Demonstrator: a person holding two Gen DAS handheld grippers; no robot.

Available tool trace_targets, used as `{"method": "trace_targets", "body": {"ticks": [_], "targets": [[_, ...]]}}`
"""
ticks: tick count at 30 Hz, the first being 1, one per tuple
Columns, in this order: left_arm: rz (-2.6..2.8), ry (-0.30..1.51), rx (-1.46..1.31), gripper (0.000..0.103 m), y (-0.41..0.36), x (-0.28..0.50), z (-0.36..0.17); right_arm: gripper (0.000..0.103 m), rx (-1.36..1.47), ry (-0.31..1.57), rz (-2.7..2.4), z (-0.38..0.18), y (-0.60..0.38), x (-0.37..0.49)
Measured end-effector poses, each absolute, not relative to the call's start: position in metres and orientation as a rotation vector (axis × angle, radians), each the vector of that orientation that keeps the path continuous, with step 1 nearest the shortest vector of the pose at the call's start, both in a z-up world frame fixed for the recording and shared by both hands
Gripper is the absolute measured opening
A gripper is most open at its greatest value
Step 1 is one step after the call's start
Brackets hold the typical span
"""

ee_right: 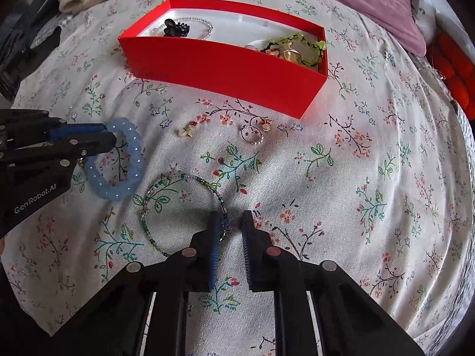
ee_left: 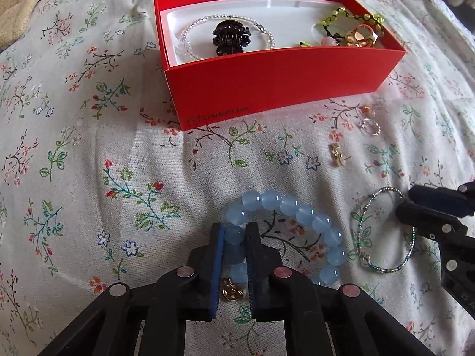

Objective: Organize jewelry
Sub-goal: 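Close the left gripper on the light-blue bead bracelet while the right grasps the thin green-bead bracelet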

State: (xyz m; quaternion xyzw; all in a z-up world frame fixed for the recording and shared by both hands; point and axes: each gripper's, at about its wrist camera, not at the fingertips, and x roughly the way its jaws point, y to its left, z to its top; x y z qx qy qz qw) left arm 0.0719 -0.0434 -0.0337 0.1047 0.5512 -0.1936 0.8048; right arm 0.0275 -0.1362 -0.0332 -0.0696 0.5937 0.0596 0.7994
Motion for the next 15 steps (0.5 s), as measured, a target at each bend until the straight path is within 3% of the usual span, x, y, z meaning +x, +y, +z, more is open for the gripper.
{"method": "trace_targets", "body": {"ticks": [15], "targets": [[-0.403,1.124,0.160,0.008,-0.033,0.061,-0.005,0.009,-0.070,1.249,0.166,-0.006,-0.144,0.010]]}}
